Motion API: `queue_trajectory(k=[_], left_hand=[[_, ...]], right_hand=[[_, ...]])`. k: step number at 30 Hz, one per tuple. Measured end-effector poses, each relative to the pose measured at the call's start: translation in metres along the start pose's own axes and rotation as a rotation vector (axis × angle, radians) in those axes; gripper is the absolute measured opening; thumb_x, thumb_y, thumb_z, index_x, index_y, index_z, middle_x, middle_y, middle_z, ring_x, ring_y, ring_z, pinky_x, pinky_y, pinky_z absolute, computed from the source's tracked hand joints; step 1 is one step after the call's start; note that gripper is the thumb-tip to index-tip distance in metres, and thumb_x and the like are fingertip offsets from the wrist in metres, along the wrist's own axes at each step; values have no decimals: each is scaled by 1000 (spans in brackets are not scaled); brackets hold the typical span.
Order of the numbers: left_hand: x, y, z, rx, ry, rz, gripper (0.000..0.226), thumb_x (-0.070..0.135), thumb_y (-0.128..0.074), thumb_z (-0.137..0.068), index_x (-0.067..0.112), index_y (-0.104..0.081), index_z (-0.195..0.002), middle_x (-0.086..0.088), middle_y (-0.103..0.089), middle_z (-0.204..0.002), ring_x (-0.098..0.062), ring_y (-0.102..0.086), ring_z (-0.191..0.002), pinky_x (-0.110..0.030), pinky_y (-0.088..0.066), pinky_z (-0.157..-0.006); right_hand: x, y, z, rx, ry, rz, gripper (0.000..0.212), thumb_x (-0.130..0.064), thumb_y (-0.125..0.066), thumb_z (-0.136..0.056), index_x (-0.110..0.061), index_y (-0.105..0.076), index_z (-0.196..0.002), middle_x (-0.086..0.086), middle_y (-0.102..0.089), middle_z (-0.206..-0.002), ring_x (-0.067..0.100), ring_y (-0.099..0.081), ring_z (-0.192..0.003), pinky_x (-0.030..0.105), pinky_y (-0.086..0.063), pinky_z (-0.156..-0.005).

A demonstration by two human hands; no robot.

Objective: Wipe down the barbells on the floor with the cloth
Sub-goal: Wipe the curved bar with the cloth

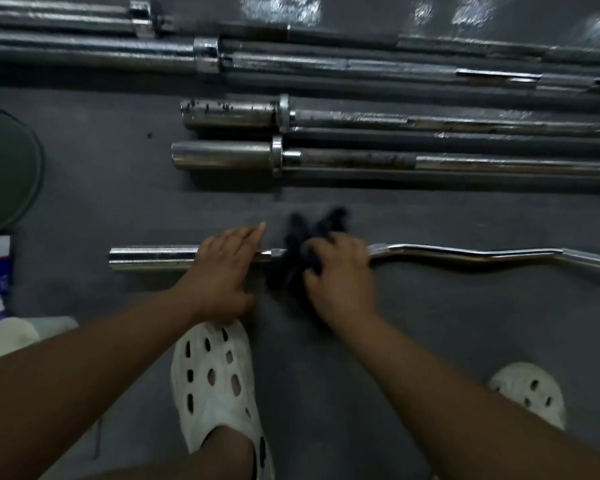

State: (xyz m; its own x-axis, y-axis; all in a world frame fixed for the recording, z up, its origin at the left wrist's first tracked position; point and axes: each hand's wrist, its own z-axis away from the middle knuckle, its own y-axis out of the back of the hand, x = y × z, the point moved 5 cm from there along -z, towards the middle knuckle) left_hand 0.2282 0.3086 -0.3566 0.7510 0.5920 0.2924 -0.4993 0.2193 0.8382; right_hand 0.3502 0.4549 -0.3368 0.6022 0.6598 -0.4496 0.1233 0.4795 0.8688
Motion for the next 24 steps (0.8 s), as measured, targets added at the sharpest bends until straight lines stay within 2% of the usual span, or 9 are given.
queue_trajectory(k=[2, 3, 7, 9, 12, 14, 18, 21, 24], left_hand=[[1, 3, 3, 2, -12, 7, 124, 48, -71, -66, 29, 17, -153, -3, -11, -160, -25, -12, -145, -41, -9, -117], [-1, 3, 3, 4, -13, 5, 124, 48, -71, -65, 28, 15, -153, -3, -13, -160, -26, -14, -145, -41, -10, -116], [-3, -5, 0, 27, -11, -47, 125, 52, -66, -57, 26, 7, -156, -4, -19, -157, -28, -21, -142, -42, -16, -114], [-4, -4, -3, 19, -5, -50, 126, 51, -67, -57, 27, 7, -155, -3, -19, -156, -28, -21, -142, -43, -17, -114], [-3, 1, -4, -12, -12, -15, 124, 54, -62, -58, 27, 11, -155, -4, -15, -159, -27, -18, -145, -40, -14, -115], [-3, 5, -3, -25, -14, 20, 121, 54, -57, -58, 26, 12, -154, -4, -14, -160, -27, -16, -146, -38, -12, -115], [-4, -1, -2, -51, -16, 9, 124, 53, -66, -63, 27, 14, -154, -4, -11, -160, -28, -14, -146, -42, -11, -117], [-3, 0, -4, -16, -12, -23, 123, 52, -66, -62, 26, 10, -155, -5, -13, -160, -28, -16, -145, -42, -12, -116], [-1, 3, -2, 0, -1, -16, 122, 56, -58, -59, 25, 9, -155, -5, -14, -160, -28, -17, -145, -41, -12, -115]], right_hand=[[-14, 9, -13, -212, 288, 15, 44, -26, -69, -76, -27, -65, -121, 7, -56, -129, 32, -48, -117, 38, -44, -97], [-3, 16, -22, -233, 297, -3, 47, -27, -68, -76, -27, -64, -123, 7, -57, -127, 32, -49, -117, 39, -45, -97], [80, 26, -5, 165, -334, -134, 47, -21, -65, -79, -21, -63, -126, 16, -52, -133, 40, -46, -121, 38, -37, -103], [56, 4, 16, 180, -444, -114, 48, -18, -68, -77, -21, -64, -125, 17, -48, -137, 41, -43, -122, 39, -34, -105], [-22, -9, 14, -97, 105, -90, 43, -24, -67, -74, -28, -66, -118, 8, -55, -131, 35, -45, -120, 41, -43, -100], [-28, 6, -6, -237, 306, -79, 47, -24, -67, -78, -29, -64, -124, 6, -55, -132, 32, -46, -122, 41, -46, -99], [63, 30, -7, 180, -244, -142, 51, -22, -62, -77, -24, -63, -129, 16, -53, -134, 39, -47, -122, 36, -36, -103], [48, -3, 25, 141, -509, -195, 52, -14, -68, -80, -24, -62, -131, 17, -42, -142, 42, -40, -125, 39, -33, -108], [-11, -2, 14, -28, 5, -84, 42, -26, -65, -77, -30, -67, -119, 8, -50, -134, 37, -43, -117, 40, -43, -98]])
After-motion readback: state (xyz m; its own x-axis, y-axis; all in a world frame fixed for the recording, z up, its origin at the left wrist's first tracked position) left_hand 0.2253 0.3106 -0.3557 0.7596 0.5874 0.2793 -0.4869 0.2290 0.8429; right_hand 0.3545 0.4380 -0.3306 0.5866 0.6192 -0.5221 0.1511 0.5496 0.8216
